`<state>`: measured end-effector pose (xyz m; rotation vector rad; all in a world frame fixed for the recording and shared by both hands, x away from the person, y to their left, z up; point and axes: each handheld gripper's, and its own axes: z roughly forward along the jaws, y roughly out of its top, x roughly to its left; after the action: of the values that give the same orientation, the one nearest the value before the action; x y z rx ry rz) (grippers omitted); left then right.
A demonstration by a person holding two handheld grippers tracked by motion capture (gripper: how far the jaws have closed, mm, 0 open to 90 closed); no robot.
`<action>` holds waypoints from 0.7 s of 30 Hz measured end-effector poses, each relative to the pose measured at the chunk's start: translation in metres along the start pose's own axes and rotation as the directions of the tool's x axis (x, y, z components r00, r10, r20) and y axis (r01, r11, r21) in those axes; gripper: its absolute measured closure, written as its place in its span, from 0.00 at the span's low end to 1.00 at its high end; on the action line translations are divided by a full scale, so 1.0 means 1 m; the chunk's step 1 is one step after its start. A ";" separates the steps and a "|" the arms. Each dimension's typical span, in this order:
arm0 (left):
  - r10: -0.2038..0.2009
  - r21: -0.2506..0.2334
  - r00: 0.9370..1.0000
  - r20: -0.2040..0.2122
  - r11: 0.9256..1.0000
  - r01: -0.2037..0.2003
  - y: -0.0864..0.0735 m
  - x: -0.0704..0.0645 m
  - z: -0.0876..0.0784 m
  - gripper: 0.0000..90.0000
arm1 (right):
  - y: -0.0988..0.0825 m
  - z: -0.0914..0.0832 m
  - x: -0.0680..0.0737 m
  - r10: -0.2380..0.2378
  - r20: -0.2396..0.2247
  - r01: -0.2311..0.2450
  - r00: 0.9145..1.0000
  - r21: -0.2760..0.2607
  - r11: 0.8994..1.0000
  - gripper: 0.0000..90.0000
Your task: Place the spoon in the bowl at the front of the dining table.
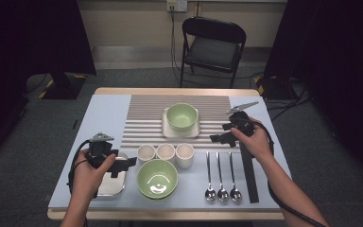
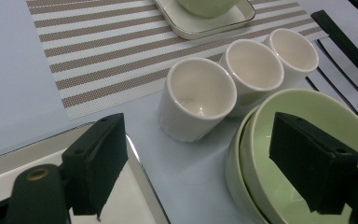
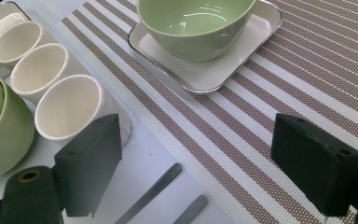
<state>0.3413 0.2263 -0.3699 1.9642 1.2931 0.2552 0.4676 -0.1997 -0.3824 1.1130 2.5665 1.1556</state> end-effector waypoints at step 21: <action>0.041 0.006 0.999 0.015 0.999 -0.041 0.017 -0.016 0.006 0.21 | -0.006 0.000 0.001 -0.010 -0.010 0.010 1.000 0.005 1.000 0.17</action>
<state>0.3487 0.2069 -0.3587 1.9956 1.2467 0.2556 0.4634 -0.2016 -0.3864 1.0970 2.5804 1.1560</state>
